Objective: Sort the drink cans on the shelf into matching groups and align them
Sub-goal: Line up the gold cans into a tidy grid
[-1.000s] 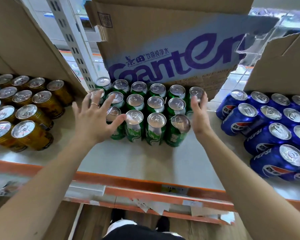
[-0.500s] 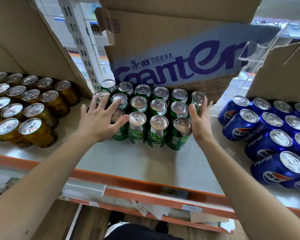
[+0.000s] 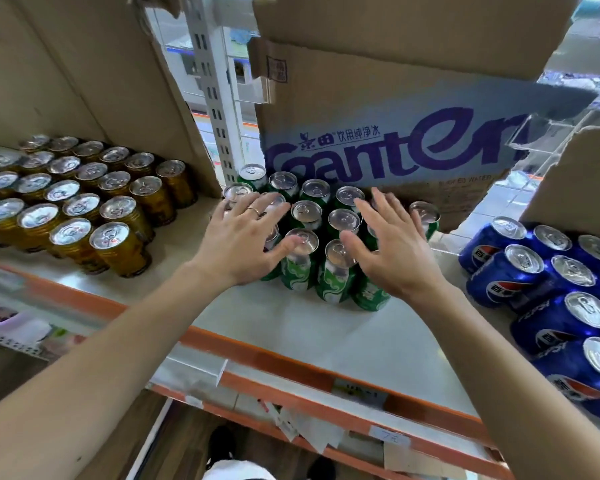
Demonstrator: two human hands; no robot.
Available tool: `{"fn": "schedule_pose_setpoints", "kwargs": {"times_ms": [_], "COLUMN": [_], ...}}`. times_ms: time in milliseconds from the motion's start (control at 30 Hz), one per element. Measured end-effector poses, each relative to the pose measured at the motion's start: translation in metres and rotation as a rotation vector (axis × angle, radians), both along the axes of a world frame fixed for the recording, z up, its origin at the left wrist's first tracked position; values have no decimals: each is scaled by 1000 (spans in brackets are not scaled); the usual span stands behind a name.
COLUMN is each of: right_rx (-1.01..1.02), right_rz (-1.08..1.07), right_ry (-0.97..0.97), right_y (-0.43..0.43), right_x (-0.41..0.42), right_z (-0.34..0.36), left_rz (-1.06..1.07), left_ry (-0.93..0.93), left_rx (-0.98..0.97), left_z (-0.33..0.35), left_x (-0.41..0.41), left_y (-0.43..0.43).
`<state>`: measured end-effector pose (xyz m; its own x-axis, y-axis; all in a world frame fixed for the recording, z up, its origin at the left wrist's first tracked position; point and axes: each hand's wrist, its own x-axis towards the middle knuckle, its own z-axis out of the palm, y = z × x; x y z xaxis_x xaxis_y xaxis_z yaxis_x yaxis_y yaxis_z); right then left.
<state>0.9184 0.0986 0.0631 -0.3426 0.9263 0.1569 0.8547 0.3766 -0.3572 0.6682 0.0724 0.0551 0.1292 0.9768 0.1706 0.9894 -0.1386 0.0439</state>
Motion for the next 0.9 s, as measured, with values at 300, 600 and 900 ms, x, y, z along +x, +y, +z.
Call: {"fn": "schedule_pose_setpoints", "kwargs": {"times_ms": [300,600,900], "right_rx": [-26,-78,-36], "right_rz": [180,224,193], "right_ry": [55,85,71], "right_y": [-42,-99,-126], "right_x": [-100,-253,-397], "right_z": [24,6,-1], "left_rz": [71,110,112], "left_ry": [-47,-101,-86], "left_rx": [3,23,12], "left_z": [9,11,4], "left_x": [-76,-223,-367], "left_y": [-40,-109,-154]}}
